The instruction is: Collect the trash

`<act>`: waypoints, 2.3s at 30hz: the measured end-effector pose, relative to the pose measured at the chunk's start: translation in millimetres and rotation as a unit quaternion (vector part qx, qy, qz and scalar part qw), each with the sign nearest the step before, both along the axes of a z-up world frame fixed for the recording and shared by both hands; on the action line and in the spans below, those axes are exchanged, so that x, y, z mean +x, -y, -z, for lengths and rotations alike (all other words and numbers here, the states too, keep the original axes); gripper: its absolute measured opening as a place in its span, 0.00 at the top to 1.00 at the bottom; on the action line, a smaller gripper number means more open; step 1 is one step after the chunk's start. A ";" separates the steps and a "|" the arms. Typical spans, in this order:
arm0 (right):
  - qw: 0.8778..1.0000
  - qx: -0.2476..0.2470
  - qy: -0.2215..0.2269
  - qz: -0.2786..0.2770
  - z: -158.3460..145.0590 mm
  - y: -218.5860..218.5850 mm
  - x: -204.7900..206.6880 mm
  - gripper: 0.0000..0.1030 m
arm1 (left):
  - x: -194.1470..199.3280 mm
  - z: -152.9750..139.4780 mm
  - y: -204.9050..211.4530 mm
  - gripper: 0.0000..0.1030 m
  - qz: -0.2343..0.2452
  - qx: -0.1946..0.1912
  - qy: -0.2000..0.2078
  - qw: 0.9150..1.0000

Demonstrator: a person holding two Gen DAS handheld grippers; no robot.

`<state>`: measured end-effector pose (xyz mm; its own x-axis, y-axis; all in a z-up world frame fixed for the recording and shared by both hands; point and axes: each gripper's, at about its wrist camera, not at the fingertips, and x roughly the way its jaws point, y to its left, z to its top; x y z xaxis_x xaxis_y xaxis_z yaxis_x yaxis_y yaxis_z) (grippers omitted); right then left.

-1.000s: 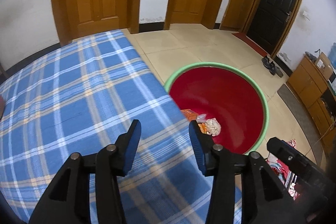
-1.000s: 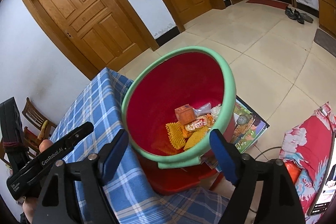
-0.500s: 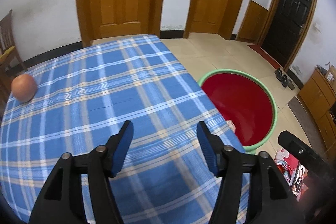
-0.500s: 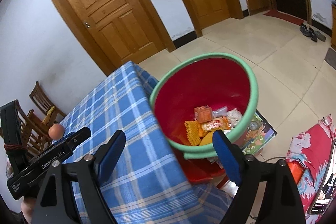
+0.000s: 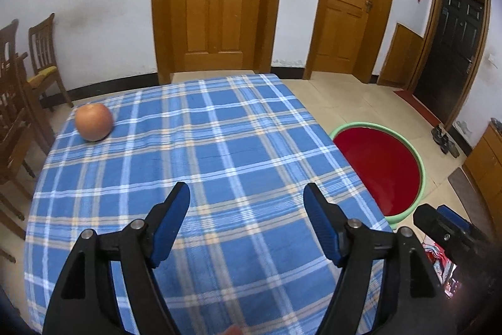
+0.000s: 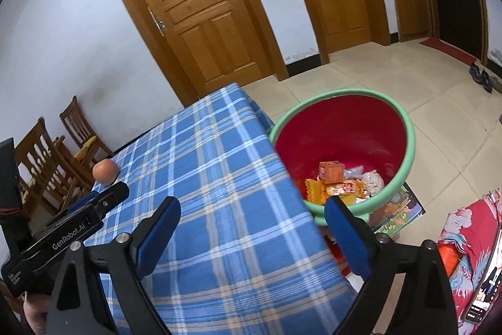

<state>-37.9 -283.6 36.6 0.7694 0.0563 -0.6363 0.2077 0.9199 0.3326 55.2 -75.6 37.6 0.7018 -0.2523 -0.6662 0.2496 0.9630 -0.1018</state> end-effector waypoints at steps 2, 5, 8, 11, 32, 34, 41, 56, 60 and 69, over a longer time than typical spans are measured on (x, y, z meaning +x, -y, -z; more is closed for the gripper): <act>1.000 -0.005 0.003 -0.008 -2.3 -8.2 -1.6 0.06 | -5.5 -1.3 -7.0 0.27 -0.007 -0.001 0.002 1.000; 1.000 -0.012 0.006 -0.016 -4.8 -16.4 -3.8 0.04 | -12.8 -2.5 -16.5 0.23 -0.018 -0.002 0.006 1.000; 0.999 -0.020 0.011 -0.023 -6.1 -24.5 -6.4 0.02 | -18.9 -2.9 -23.5 0.23 -0.026 0.001 0.009 1.000; 0.999 -0.028 0.010 -0.029 -5.0 -32.3 -8.4 0.02 | -22.7 -1.6 -28.8 0.23 -0.033 0.002 0.009 0.999; 0.999 -0.044 0.006 -0.032 3.4 -44.8 -10.6 0.02 | -28.5 16.0 -35.3 0.23 -0.049 0.012 0.009 0.999; 0.999 -0.044 0.006 -0.032 3.4 -44.8 -10.6 0.02 | -28.0 17.0 -36.0 0.23 -0.050 0.011 0.007 0.999; 0.998 -0.044 0.006 -0.032 3.4 -45.0 -10.6 0.02 | -28.9 17.5 -36.7 0.23 -0.048 0.007 0.007 0.999; 0.999 -0.044 0.006 -0.032 3.1 -45.3 -10.4 0.02 | -29.8 17.7 -36.8 0.23 -0.049 0.005 0.006 0.999; 0.999 -0.044 0.006 -0.032 2.9 -45.5 -10.5 0.02 | -29.6 17.6 -37.1 0.23 -0.049 0.005 0.006 0.999; 0.999 -0.044 0.006 -0.032 3.3 -45.4 -10.5 0.02 | -29.6 17.7 -37.3 0.23 -0.049 0.004 0.006 0.999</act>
<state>-48.4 -238.2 33.4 0.7731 0.0501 -0.6324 0.1442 0.9569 0.2521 25.6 -38.3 19.9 0.7302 -0.1763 -0.6600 0.1553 0.9837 -0.0909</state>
